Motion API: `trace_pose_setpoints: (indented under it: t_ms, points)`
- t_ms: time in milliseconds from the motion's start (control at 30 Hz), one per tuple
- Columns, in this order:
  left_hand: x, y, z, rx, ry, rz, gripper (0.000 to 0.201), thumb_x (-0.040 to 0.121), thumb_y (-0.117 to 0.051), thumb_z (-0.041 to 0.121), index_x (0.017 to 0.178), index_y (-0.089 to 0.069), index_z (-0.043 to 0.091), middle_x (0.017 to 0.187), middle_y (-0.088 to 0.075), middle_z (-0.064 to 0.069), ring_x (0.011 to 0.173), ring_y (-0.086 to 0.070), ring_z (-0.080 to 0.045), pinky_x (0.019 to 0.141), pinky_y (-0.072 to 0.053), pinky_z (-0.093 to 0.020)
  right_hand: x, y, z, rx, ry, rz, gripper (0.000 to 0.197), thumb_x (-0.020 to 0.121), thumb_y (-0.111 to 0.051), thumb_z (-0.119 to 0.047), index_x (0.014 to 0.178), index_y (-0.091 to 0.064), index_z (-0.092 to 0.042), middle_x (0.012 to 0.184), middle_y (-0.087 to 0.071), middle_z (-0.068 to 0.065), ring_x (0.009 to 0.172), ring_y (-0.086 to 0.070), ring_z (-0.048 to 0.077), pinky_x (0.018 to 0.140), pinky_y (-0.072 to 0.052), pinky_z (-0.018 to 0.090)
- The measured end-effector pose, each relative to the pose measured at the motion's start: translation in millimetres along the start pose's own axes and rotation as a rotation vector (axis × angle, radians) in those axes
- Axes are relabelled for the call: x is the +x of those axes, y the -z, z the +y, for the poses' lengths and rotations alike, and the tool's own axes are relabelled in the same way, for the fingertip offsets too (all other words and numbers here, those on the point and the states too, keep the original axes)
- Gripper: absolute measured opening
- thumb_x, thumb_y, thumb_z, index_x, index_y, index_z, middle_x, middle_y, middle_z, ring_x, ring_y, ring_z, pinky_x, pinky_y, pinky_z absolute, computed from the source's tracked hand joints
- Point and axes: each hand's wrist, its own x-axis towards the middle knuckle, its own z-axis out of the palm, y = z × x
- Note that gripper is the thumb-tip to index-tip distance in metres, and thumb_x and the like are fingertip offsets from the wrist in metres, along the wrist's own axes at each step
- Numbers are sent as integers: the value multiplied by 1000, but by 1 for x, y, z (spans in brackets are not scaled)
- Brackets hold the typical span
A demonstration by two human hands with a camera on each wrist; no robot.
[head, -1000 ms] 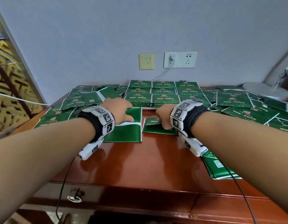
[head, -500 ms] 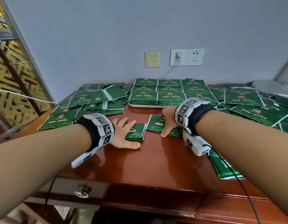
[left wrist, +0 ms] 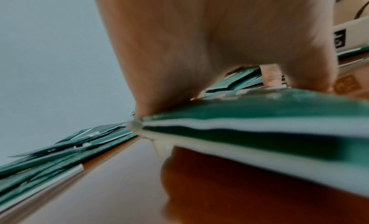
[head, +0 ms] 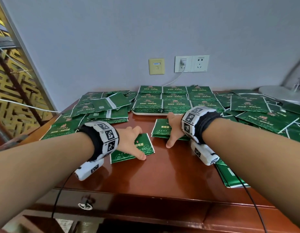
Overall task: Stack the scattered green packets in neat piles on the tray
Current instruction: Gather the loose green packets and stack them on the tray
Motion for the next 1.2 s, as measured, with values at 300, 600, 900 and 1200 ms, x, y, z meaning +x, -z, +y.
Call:
trace_pose_setpoints:
  t_ms: [300,600,900,1200]
  points:
    - [9,47,7,109,-17,59,96,67,-78,43,141,-22,17,109,-53,-3,84,-60,-17,75,-56,-37,11,20,19,36,-17,153,90,62,-80,-45,128,-28,-12,114,-52,12,95,-58,31,82,-53,46]
    - [80,112,-7,211,-40,191,100,69,-79,41,146,-19,18,126,-46,-11,110,-51,-26,88,-47,-36,46,58,59,11,-80,224,88,63,-80,-48,127,-32,-12,116,-51,13,98,-57,32,85,-52,45]
    - [181,154,-38,145,-47,195,104,70,-80,40,150,-18,18,144,-43,-9,125,-47,-25,105,-41,-37,118,96,91,-27,-76,190,86,72,-79,-42,135,-29,-11,124,-54,13,106,-56,32,81,-48,39]
    - [227,146,-45,145,-65,222,100,70,-79,49,150,-22,31,140,-36,-14,129,-37,-31,102,-35,-38,154,97,85,-100,28,185,96,75,-73,-50,150,-19,-22,145,-39,8,126,-45,28,98,-41,37]
